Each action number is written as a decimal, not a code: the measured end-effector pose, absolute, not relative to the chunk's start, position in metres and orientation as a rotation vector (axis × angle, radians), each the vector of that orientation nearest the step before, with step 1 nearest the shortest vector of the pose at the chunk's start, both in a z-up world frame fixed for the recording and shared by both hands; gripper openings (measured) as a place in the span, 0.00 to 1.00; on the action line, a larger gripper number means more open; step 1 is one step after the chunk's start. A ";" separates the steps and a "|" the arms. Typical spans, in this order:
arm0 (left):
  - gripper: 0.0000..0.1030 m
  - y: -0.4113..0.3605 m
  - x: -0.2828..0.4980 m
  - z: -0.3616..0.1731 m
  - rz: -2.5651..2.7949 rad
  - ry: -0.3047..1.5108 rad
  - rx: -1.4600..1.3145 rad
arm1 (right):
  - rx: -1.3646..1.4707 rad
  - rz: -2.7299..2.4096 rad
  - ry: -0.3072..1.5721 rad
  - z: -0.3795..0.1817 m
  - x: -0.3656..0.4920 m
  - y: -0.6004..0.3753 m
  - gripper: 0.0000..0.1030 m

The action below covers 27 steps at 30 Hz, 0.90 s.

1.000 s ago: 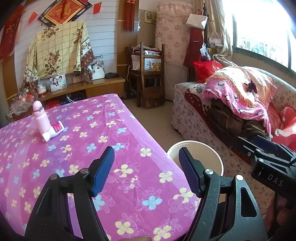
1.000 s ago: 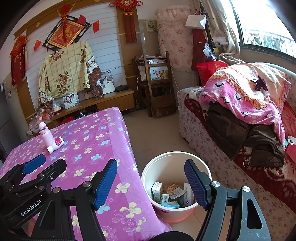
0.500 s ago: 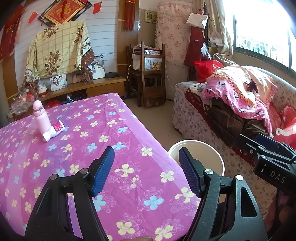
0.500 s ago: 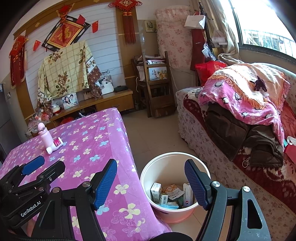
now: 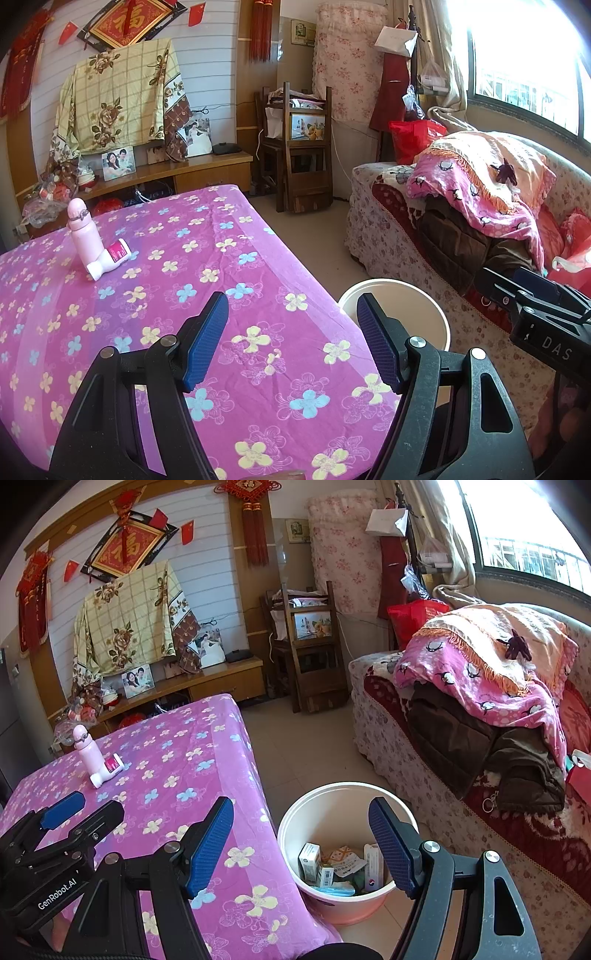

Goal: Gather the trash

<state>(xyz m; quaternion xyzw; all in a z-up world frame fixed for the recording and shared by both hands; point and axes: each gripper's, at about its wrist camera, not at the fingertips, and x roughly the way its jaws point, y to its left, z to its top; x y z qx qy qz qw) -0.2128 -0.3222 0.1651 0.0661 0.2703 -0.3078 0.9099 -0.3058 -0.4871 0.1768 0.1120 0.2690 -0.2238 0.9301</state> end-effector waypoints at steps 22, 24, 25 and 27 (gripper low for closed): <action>0.69 -0.322 -0.212 0.166 -0.635 0.560 0.135 | 0.236 -0.461 0.557 0.174 -0.307 -0.493 0.72; 0.69 -0.322 -0.212 0.166 -0.635 0.559 0.137 | 0.235 -0.461 0.560 0.174 -0.307 -0.495 0.72; 0.69 -0.322 -0.212 0.165 -0.635 0.559 0.136 | 0.235 -0.461 0.561 0.172 -0.307 -0.493 0.72; 0.69 -0.322 -0.212 0.166 -0.637 0.560 0.136 | 0.235 -0.462 0.564 0.168 -0.308 -0.491 0.72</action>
